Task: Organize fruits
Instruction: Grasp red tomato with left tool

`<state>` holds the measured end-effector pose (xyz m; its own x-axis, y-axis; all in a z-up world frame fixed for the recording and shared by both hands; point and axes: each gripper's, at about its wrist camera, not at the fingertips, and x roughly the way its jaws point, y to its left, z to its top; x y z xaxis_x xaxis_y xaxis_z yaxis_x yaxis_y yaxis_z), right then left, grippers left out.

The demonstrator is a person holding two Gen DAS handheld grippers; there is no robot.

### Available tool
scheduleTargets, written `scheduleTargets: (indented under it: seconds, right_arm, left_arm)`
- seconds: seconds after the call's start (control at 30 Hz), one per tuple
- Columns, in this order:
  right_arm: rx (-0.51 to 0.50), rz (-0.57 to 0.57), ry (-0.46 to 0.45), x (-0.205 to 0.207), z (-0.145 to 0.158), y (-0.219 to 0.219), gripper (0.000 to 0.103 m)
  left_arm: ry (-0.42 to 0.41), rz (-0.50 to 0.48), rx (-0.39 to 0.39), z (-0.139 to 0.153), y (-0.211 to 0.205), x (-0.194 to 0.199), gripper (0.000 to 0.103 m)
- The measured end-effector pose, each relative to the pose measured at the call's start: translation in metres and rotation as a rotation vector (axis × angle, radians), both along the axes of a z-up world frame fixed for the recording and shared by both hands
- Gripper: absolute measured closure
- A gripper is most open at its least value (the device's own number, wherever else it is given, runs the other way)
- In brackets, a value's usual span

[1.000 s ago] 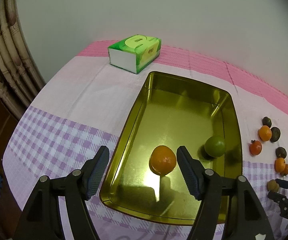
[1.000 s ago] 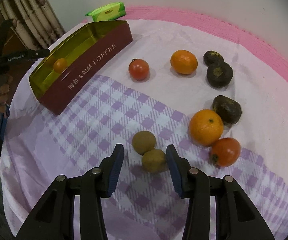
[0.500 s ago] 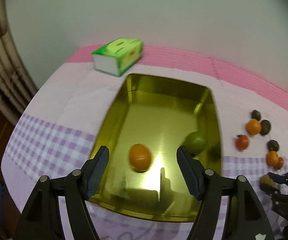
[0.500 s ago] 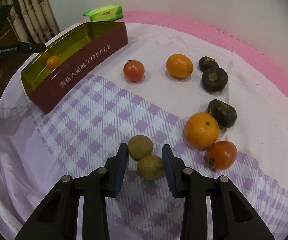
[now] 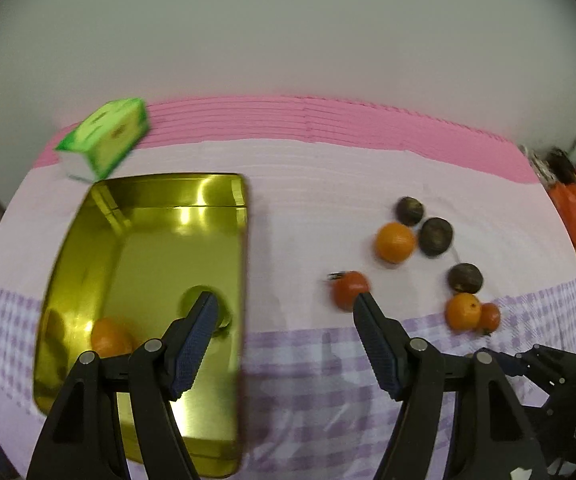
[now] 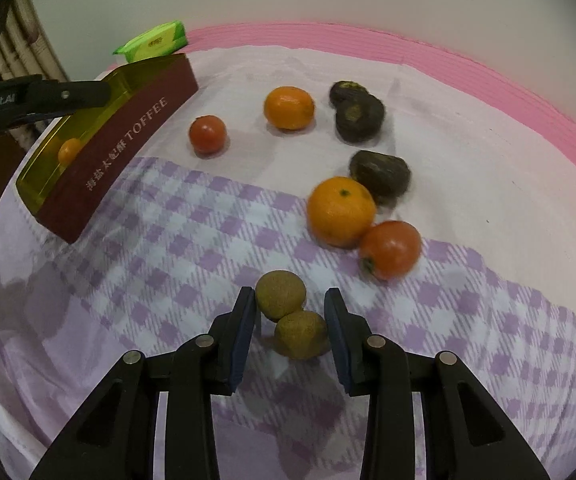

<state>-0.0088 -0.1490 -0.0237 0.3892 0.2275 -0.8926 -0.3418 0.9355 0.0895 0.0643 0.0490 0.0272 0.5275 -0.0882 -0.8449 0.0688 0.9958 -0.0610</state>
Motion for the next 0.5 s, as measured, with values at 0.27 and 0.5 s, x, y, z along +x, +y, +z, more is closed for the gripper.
scheduleTargets:
  seconds: [0.27, 0.5]
  right_arm:
    - [0.036, -0.08, -0.011, 0.003, 0.0, -0.025, 0.067]
    - [0.042, -0.086, -0.019, 0.001, 0.0, -0.024, 0.066]
  left_arm:
    - [0.058, -0.061, 0.017, -0.022, -0.034, 0.023, 0.046]
    - [0.104, -0.094, 0.017, -0.041, -0.049, 0.043, 0.055]
